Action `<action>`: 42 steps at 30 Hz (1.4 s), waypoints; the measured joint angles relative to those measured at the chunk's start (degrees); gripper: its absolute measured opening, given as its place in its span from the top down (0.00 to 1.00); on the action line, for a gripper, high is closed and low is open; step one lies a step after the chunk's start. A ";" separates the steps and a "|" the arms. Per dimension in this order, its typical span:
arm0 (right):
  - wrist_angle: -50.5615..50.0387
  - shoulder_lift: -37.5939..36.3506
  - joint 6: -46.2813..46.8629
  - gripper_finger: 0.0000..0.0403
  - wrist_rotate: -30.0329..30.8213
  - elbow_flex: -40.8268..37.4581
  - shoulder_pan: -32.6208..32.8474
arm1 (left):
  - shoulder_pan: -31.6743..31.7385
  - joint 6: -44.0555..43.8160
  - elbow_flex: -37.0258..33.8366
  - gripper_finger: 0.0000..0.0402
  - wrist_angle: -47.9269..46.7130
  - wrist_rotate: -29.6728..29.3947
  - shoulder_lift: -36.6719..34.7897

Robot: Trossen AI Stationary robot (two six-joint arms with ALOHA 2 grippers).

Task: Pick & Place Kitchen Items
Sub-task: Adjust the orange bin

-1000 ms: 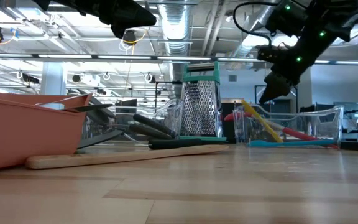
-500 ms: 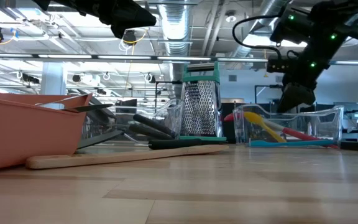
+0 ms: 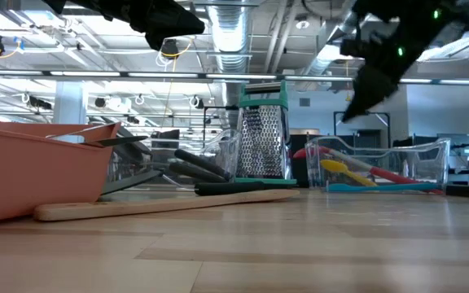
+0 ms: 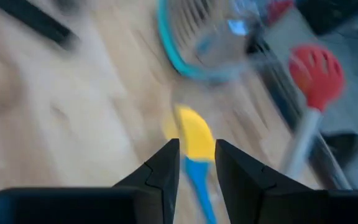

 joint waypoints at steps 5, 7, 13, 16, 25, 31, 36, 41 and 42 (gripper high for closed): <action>2.63 -0.02 7.21 0.76 -3.41 5.30 5.34 | -0.02 0.00 -0.02 0.96 0.00 0.22 0.00; 5.60 -0.04 8.23 0.76 -3.61 5.90 7.87 | -0.02 0.00 -0.02 0.96 0.00 0.22 0.00; 13.86 -0.02 8.45 0.81 -3.85 5.81 15.27 | -0.02 0.00 -0.02 0.96 0.00 0.22 0.00; 17.06 -0.02 8.45 0.85 -3.83 5.36 18.52 | -0.04 0.00 -0.02 0.96 0.00 0.20 0.00; 21.03 0.07 8.45 0.90 -3.80 3.73 25.30 | -0.07 -2.50 -0.02 0.96 0.00 2.25 0.00; 21.19 0.07 8.43 0.93 -3.30 3.73 27.89 | -0.07 -4.88 -0.02 0.96 0.00 7.62 0.00; 21.73 3.18 8.09 0.96 -2.91 3.64 28.22 | -1.51 -4.98 -0.02 0.96 0.21 9.43 0.52; 22.65 7.64 4.31 0.98 -3.15 3.70 27.17 | -4.87 -7.40 -0.04 0.96 2.05 9.25 3.81; 22.58 8.25 3.70 0.98 -3.15 3.70 26.91 | -5.69 -9.55 -0.06 0.96 2.83 8.79 4.90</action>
